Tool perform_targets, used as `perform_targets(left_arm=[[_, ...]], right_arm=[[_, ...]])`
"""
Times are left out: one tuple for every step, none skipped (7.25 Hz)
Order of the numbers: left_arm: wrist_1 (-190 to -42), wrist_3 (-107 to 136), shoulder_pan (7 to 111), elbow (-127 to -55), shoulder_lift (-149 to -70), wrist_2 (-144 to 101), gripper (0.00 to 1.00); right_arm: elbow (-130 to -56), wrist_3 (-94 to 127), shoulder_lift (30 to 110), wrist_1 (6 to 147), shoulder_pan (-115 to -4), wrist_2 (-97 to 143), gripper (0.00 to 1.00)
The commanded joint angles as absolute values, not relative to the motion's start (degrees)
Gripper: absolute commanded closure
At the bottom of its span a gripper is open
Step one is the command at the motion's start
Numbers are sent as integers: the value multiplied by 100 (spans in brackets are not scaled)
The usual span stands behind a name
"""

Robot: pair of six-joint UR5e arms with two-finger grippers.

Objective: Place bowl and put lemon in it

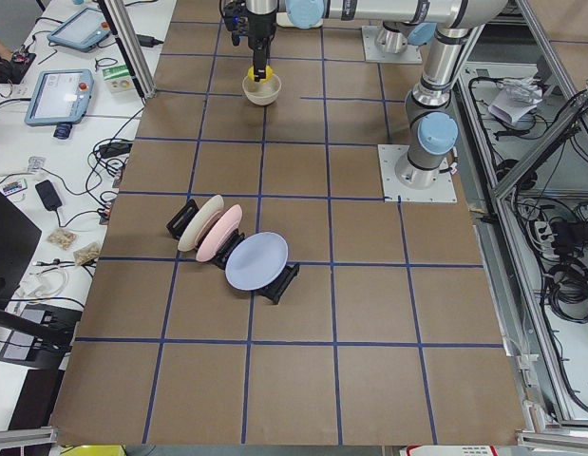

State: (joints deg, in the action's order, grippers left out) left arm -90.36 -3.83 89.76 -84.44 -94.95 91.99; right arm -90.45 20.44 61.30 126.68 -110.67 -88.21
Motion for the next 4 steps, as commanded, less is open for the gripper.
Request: perform_targets(left_arm=[[-9088,-387,8991,-8429,-9431,9184,0],[-9236,-395,9000,-8420,-9361,9211,0],[-9237,-396,9000,-8429,-9343,9211,0],[-9237,-396,9000,-8446,-9334,9211,0]], right_arm=[[-9088,2022,5959,12911,-11074,-8824,100],[-9088,2048,5933,12911,-11074,-8816,100],[-9088,2039,5889,12920,-11083,-8798,100],[-9097,2013,5863,12911,-11083,-8798,100]])
